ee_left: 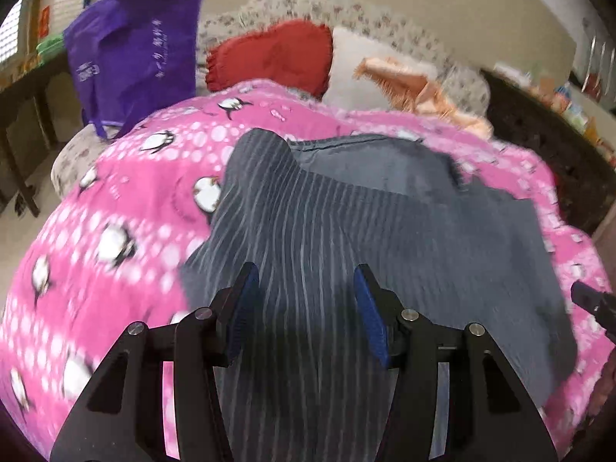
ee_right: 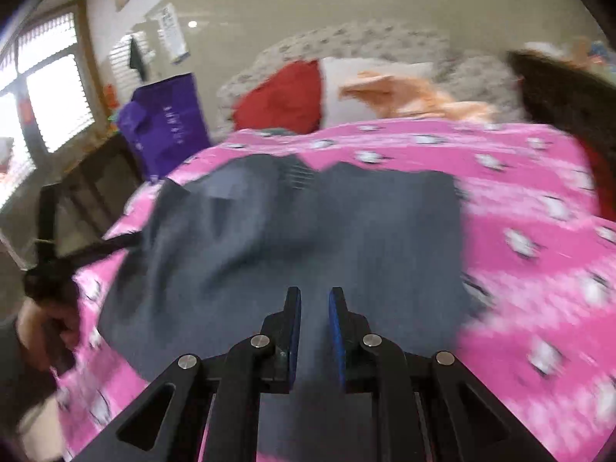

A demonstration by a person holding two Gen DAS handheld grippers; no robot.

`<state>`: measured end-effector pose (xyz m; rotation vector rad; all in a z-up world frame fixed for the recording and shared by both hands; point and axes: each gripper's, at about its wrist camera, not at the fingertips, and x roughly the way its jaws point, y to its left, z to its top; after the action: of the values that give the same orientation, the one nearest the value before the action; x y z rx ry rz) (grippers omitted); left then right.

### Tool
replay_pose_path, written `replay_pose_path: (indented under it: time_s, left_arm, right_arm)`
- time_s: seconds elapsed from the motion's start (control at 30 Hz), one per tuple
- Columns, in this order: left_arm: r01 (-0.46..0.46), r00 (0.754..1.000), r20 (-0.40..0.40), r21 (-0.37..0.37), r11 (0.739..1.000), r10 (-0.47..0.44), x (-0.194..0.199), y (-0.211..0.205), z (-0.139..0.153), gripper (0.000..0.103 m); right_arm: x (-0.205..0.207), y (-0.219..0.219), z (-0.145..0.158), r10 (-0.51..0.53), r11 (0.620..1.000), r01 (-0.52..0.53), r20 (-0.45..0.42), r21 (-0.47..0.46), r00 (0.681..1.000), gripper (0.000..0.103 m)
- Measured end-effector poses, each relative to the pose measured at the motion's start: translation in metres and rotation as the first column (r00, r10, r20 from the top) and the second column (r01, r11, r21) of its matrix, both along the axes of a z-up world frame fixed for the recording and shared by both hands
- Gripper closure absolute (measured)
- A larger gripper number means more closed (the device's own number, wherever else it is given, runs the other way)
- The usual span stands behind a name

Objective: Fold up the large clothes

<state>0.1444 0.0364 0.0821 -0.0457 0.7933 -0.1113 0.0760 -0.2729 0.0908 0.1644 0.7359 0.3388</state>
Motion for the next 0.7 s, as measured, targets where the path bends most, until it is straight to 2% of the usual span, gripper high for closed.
replay_pose_path:
  time_s: [0.13, 0.23, 0.3, 0.33, 0.37, 0.5, 0.63, 0.7]
  left_arm:
    - [-0.075, 0.997, -0.008, 0.08, 0.994, 0.076, 0.04, 0.0, -0.02, 0.052]
    - [-0.12, 0.992, -0.02, 0.051, 0.991, 0.121, 0.05, 0.014, -0.038, 0.052]
    - [-0.129, 0.992, -0.001, 0.032, 0.991, 0.129, 0.044, 0.02, -0.05, 0.05]
    - [-0.139, 0.99, 0.006, 0.014, 0.99, 0.139, 0.04, 0.024, -0.052, 0.05]
    - [-0.154, 0.988, 0.021, -0.003, 0.988, 0.154, 0.036, 0.028, -0.051, 0.05]
    - [-0.16, 0.987, -0.005, -0.044, 0.986, 0.16, 0.042, 0.034, -0.055, 0.05]
    - [-0.163, 0.987, -0.01, -0.011, 0.987, 0.163, 0.046, 0.027, -0.056, 0.049]
    - [-0.159, 0.987, -0.01, -0.008, 0.987, 0.159, 0.046, 0.027, -0.056, 0.049]
  right_arm:
    - [0.059, 0.043, -0.019, 0.077, 0.997, -0.076, -0.082, 0.022, 0.994, 0.09]
    - [0.1, 0.061, -0.034, 0.068, 0.997, -0.071, -0.102, -0.033, 0.993, 0.09]
    - [0.127, 0.065, -0.045, 0.02, 0.995, -0.03, -0.11, -0.091, 0.994, 0.09]
    - [0.138, 0.064, -0.048, 0.006, 0.996, -0.016, -0.11, -0.09, 0.994, 0.09]
    - [0.144, 0.062, -0.051, -0.002, 0.996, -0.008, -0.108, -0.09, 0.994, 0.09]
    - [0.153, 0.063, -0.057, 0.009, 0.994, -0.013, -0.035, -0.109, 0.999, 0.089]
    - [0.156, 0.054, -0.059, 0.021, 0.998, -0.023, -0.047, -0.05, 0.999, 0.089]
    - [0.151, 0.049, -0.047, 0.023, 0.999, -0.025, -0.062, -0.036, 0.998, 0.089]
